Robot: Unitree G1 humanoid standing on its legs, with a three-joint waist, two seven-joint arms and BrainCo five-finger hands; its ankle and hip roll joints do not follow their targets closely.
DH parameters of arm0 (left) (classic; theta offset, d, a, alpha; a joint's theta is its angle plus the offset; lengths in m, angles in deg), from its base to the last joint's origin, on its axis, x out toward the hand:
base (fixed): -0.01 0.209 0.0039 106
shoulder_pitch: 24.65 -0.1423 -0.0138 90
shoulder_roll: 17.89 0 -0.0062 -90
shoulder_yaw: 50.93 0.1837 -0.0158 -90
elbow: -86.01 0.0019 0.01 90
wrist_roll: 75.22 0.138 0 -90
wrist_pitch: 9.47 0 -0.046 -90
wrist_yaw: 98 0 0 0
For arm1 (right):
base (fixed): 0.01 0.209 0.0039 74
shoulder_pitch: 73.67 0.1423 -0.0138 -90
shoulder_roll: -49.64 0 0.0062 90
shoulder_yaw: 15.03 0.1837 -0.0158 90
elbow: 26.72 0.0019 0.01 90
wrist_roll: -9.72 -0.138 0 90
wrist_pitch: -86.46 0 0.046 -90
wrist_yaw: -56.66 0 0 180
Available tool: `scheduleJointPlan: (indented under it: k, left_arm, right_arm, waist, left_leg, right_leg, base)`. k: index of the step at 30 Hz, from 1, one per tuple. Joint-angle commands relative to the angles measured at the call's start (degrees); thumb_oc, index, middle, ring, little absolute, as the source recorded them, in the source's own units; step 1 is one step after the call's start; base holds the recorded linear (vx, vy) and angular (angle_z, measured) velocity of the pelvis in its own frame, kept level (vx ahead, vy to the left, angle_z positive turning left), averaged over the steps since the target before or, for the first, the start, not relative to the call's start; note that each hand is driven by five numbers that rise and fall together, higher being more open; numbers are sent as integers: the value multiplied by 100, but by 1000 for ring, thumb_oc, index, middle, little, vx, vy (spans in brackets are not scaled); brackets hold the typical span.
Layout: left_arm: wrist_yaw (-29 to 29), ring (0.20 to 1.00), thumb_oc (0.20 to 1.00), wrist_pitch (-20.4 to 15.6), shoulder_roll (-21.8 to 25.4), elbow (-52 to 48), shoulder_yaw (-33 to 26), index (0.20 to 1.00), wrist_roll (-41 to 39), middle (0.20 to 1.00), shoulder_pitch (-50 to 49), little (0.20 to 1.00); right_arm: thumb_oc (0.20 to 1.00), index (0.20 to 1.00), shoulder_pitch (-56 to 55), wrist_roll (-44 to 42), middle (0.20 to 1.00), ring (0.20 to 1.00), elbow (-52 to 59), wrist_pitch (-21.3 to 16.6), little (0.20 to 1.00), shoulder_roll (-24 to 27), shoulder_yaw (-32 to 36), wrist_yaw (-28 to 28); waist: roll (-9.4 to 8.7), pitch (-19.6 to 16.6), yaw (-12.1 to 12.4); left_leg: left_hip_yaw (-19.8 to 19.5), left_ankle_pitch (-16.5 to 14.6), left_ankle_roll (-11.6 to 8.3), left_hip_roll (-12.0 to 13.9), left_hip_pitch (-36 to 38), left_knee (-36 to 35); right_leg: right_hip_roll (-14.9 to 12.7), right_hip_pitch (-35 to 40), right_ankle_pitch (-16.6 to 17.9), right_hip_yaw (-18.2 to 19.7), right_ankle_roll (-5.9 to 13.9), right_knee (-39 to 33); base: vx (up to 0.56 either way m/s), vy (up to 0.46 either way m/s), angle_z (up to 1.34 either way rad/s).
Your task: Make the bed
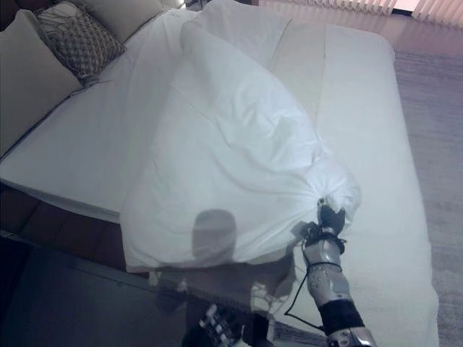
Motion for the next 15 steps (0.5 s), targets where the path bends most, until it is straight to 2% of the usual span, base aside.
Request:
scheduleJointPlan:
  k: [1, 6, 8, 10, 11, 13, 15]
  left_arm:
    - [-293, 1000, 1000, 155, -167, -267, 198, 1000, -60, 1000, -97, 1000]
    - [-129, 1000, 1000, -26, -659, 340, 290, 1000, 96, 1000, 484, 1000]
    - [21, 1000, 1000, -136, -1003, 659, 239, 1000, 97, 1000, 800, 1000]
    - [330, 1000, 1000, -406, -1513, 1210, 3, 1000, 88, 1000, 1268, 1000]
    - [326, 1000, 1000, -408, -1533, 1233, -9, 1000, 92, 1000, 1284, 1000]
    - [622, 1000, 1000, -623, -1999, 1879, -306, 1000, 161, 1000, 1876, 1000]
    - [696, 1000, 1000, -734, -2155, 2074, -465, 1000, 170, 1000, 2109, 1000]
  right_arm:
    - [200, 200, 625, 268, 200, 200, 308, -574, 200, 348, 34, -160]
    - [200, 200, 572, 273, 200, 200, 562, -556, 200, 231, -154, -204]
    - [200, 200, 499, 269, 200, 200, 735, -556, 200, 160, -244, -195]
    - [200, 200, 371, 212, 200, 200, 1065, -533, 200, 32, -421, -210]
    - [200, 200, 372, 216, 200, 200, 1076, -529, 200, 35, -429, -204]
    - [200, 200, 257, 139, 200, 200, 1423, -514, 200, -75, -619, -246]
    - [200, 200, 215, 105, 200, 200, 1542, -496, 200, -85, -705, -276]
  waist:
    - [-128, -312, 41]
    - [-188, -376, -58]
    - [-220, -389, -119]
    - [-293, -377, -196]
    - [-288, -373, -201]
    - [-361, -347, -296]
    - [-381, -328, -337]
  left_leg:
    - [178, -322, -119, -71, -2, 5]
    - [215, -332, -143, -54, -1, 5]
    - [242, -333, -153, -39, -11, 5]
    - [291, -329, -159, -27, -27, 5]
    - [296, -329, -158, -27, -29, 5]
    - [386, -334, -152, -8, -48, 5]
    - [434, -337, -151, 0, -58, 5]
  right_leg:
    - [-189, -460, -255, 70, 539, 676]
    - [-191, -483, -262, 105, 535, 694]
    - [-185, -511, -257, 130, 538, 697]
    - [-178, -566, -227, 186, 545, 702]
    - [-178, -570, -227, 191, 545, 704]
    - [-159, -661, -191, 295, 558, 724]
    - [-151, -708, -185, 348, 560, 741]
  base:
    - [0, 0, 0]
    - [0, 0, 0]
    - [0, 0, 0]
    - [0, 0, 0]
    - [0, 0, 0]
    - [-11, 16, -9]
    - [-11, 16, -34]
